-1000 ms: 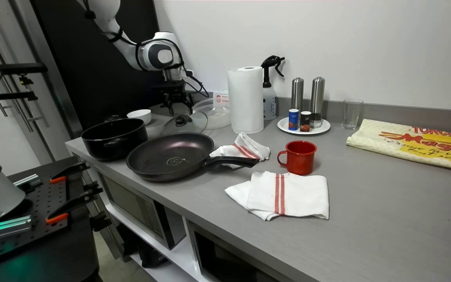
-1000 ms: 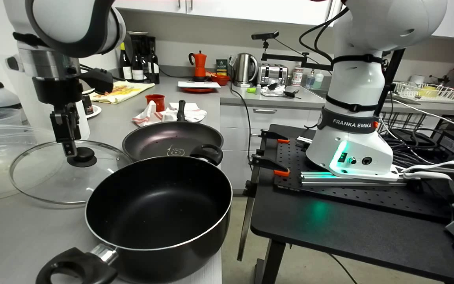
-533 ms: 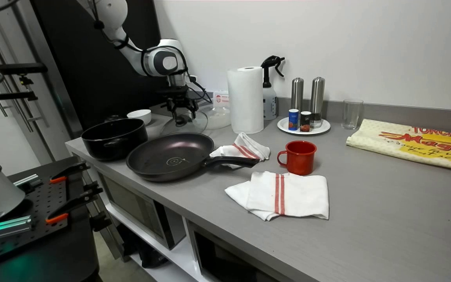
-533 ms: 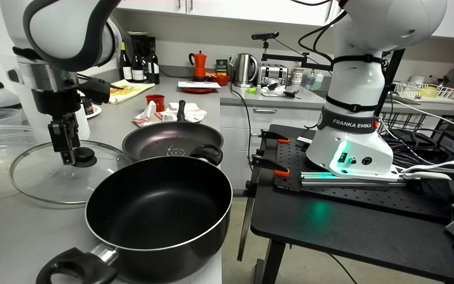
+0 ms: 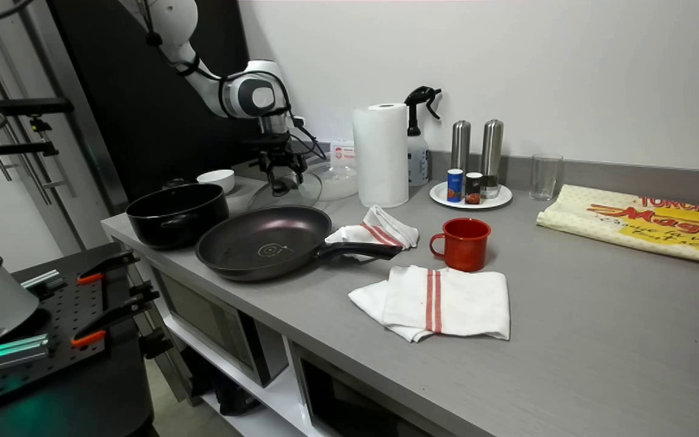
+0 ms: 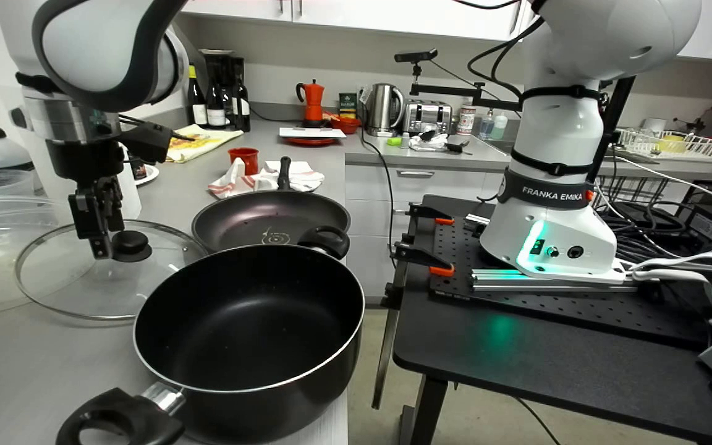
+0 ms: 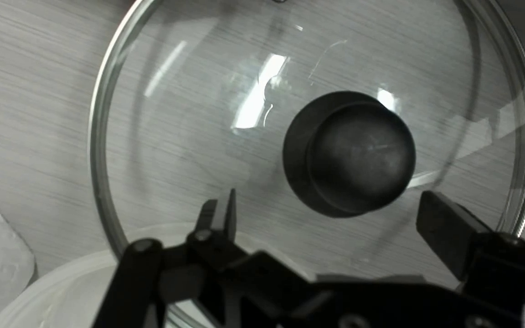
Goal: Cover the pot with the clear lid
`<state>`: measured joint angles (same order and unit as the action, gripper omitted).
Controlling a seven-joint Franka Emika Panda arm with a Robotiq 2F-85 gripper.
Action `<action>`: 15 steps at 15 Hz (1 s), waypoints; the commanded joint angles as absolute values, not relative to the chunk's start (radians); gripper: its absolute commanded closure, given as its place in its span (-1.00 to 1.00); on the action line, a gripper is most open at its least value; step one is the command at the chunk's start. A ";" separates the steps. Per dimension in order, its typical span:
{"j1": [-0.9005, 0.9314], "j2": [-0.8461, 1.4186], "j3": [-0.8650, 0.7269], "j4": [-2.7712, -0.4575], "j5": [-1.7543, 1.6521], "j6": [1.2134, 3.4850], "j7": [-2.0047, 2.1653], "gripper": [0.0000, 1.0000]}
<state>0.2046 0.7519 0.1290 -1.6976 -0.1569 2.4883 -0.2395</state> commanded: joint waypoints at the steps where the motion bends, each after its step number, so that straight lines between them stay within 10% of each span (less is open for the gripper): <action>1: 0.224 0.726 0.122 -1.730 -0.173 2.495 -0.187 -1.00; 13: 0.234 0.693 0.097 -1.808 -0.177 2.517 -0.092 -1.00; 14: 0.234 0.692 0.095 -1.810 -0.178 2.517 -0.090 -0.50; 15: 0.234 0.691 0.094 -1.812 -0.178 2.516 -0.089 -0.47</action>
